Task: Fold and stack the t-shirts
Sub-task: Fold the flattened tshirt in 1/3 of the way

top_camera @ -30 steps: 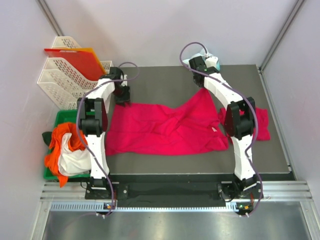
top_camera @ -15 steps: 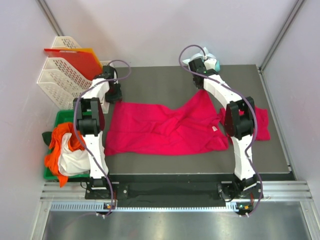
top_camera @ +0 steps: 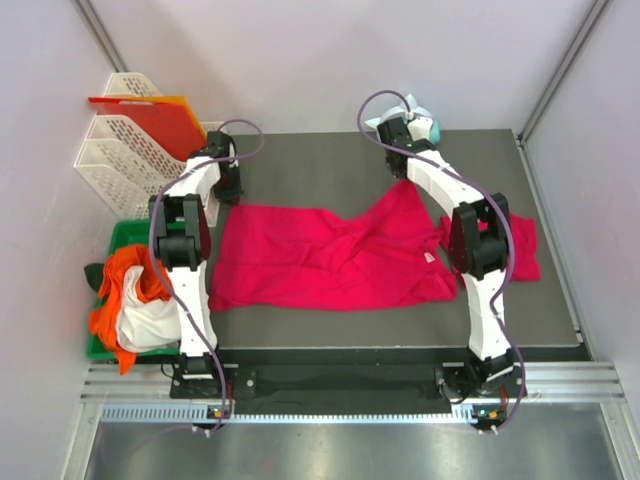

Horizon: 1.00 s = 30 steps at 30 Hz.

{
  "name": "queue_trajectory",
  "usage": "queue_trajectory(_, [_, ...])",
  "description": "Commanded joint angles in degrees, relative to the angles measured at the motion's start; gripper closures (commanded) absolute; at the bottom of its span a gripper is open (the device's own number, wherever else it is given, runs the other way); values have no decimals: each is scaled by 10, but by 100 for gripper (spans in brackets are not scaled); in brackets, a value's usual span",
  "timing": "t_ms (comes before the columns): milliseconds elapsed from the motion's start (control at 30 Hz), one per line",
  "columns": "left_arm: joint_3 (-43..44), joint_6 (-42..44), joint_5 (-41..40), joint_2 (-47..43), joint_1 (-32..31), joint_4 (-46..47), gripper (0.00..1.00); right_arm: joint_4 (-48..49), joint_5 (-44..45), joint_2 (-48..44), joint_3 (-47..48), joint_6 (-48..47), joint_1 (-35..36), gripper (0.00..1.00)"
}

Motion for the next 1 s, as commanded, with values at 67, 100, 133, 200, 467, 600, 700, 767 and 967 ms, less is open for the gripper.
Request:
queue_trajectory(67, [-32,10,-12,-3,6,-3,100,12,8,-42,-14,-8,-9,100])
queue_trajectory(100, [-35,10,-12,-9,7,-1,100,13,9,-43,-15,-8,-10,100])
queue_trajectory(133, [-37,9,-11,-11,7,3,100,14,10,-44,-16,-10,-12,100])
queue_trajectory(200, [-37,10,-5,-18,7,8,100,19,10,-47,-16,-14,-15,100])
queue_trajectory(467, [42,19,-5,-8,7,12,100,-3,1,-16,76,-17,-45,100])
queue_trajectory(600, [89,16,-7,13,6,-1,100,-17,6,17,134,-33,-51,100])
queue_trajectory(700, [114,17,-9,20,7,-1,100,-8,8,29,166,-53,-51,100])
queue_trajectory(767, [124,19,-8,24,6,1,100,-3,2,38,187,-65,-53,100])
queue_trajectory(967, [140,19,-10,46,6,3,100,10,-9,63,217,-82,-53,100])
